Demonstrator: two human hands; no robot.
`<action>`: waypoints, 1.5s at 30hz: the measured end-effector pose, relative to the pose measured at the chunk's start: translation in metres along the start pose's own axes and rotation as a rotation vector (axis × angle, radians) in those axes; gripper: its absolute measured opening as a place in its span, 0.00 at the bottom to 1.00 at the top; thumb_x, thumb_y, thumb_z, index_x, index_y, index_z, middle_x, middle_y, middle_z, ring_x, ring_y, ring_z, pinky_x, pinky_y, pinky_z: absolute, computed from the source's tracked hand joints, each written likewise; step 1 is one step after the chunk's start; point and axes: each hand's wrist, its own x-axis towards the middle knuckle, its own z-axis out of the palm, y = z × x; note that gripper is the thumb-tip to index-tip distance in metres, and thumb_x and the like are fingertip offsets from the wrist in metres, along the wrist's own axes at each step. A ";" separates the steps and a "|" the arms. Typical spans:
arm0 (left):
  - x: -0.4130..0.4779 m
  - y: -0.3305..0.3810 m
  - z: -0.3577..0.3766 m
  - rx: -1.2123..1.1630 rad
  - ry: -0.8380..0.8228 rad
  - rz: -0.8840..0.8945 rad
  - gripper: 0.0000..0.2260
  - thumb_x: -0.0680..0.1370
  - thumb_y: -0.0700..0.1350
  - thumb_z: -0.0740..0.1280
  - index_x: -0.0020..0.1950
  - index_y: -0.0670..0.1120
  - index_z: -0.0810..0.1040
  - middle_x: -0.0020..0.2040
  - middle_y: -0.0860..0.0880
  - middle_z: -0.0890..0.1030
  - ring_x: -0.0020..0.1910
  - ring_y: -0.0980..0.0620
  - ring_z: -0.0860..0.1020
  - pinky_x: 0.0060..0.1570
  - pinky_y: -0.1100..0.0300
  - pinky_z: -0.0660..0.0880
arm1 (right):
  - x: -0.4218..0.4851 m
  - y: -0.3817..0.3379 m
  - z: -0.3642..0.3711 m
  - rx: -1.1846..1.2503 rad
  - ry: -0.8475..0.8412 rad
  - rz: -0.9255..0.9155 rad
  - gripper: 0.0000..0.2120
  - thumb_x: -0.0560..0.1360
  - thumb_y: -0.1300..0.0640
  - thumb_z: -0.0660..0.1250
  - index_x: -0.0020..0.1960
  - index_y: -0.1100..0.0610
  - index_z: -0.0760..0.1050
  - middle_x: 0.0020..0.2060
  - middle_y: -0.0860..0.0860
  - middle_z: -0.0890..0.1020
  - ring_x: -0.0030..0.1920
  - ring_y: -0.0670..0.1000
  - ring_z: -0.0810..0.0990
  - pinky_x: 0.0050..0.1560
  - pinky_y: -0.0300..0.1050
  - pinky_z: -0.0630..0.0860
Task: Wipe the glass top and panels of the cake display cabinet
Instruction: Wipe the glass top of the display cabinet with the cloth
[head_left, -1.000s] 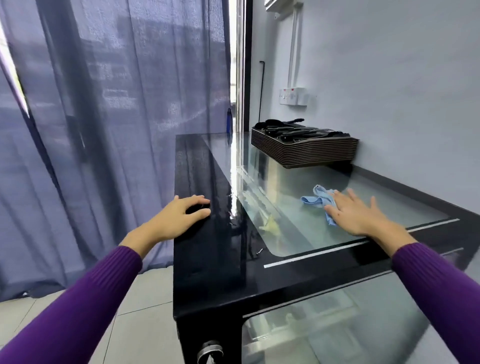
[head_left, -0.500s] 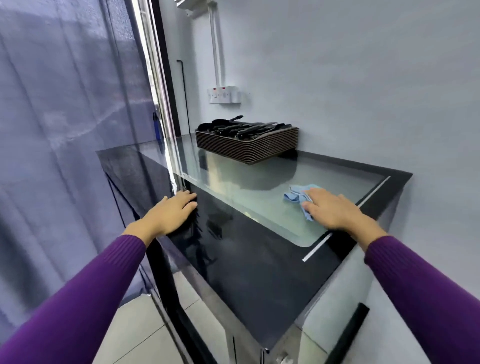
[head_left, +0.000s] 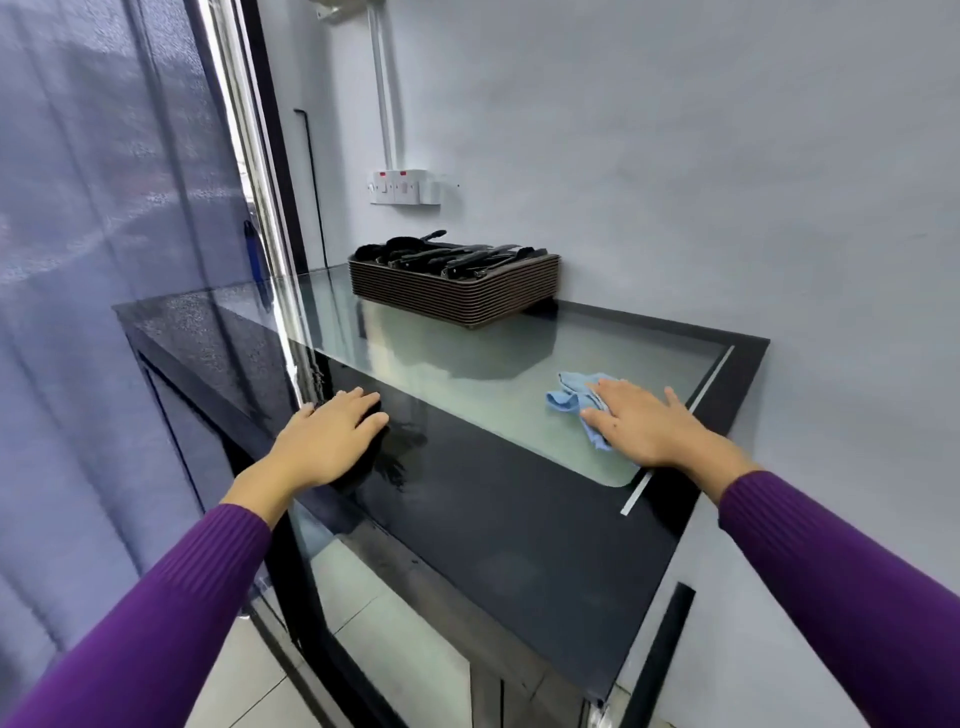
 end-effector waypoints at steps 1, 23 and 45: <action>0.001 -0.001 0.001 -0.002 -0.003 0.007 0.24 0.83 0.57 0.48 0.78 0.52 0.57 0.80 0.51 0.55 0.79 0.51 0.52 0.76 0.46 0.47 | 0.009 -0.010 0.005 -0.016 0.004 0.024 0.27 0.82 0.43 0.46 0.79 0.50 0.50 0.79 0.49 0.53 0.79 0.49 0.50 0.75 0.64 0.44; 0.098 -0.102 -0.018 -0.055 -0.099 0.373 0.22 0.82 0.57 0.49 0.74 0.51 0.65 0.74 0.50 0.67 0.72 0.47 0.66 0.72 0.42 0.56 | -0.073 -0.234 0.040 0.011 0.053 0.232 0.29 0.82 0.41 0.43 0.79 0.51 0.45 0.80 0.47 0.49 0.79 0.50 0.45 0.77 0.53 0.46; 0.117 -0.148 -0.031 -0.095 -0.191 0.705 0.24 0.78 0.65 0.55 0.72 0.60 0.65 0.72 0.60 0.67 0.72 0.55 0.64 0.70 0.49 0.62 | -0.098 -0.240 0.031 0.122 -0.003 0.423 0.34 0.73 0.30 0.38 0.77 0.38 0.45 0.75 0.31 0.43 0.75 0.33 0.39 0.78 0.44 0.41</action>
